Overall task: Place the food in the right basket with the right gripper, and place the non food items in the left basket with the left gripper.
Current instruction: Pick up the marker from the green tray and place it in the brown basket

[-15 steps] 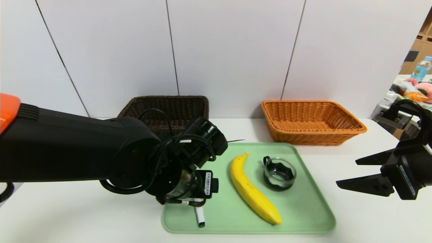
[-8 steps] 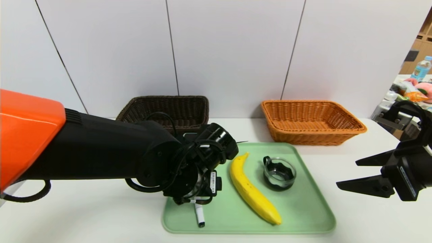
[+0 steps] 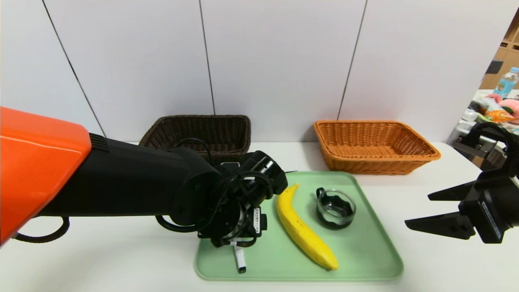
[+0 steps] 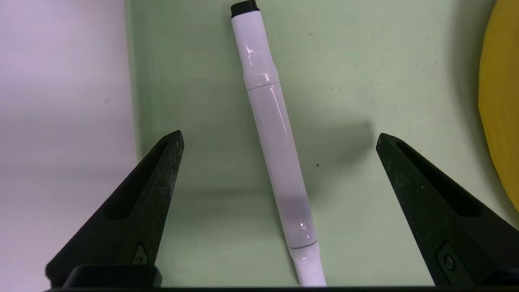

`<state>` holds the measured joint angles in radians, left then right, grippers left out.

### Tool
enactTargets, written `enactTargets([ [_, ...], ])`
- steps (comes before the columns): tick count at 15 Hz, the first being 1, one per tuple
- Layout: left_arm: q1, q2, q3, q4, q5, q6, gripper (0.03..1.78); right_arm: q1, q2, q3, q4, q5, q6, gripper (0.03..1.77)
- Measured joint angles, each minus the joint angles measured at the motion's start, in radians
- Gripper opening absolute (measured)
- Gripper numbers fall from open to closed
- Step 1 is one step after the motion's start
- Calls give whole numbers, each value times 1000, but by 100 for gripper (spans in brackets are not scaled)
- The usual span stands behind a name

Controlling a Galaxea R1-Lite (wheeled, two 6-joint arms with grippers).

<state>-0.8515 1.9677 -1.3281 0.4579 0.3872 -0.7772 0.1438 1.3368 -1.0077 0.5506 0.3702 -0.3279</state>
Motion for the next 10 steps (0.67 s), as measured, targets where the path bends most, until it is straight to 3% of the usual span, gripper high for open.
enactTargets([
  [10, 0, 11, 4, 0, -1, -16, 169, 0, -1, 1, 0, 2, 1, 170],
])
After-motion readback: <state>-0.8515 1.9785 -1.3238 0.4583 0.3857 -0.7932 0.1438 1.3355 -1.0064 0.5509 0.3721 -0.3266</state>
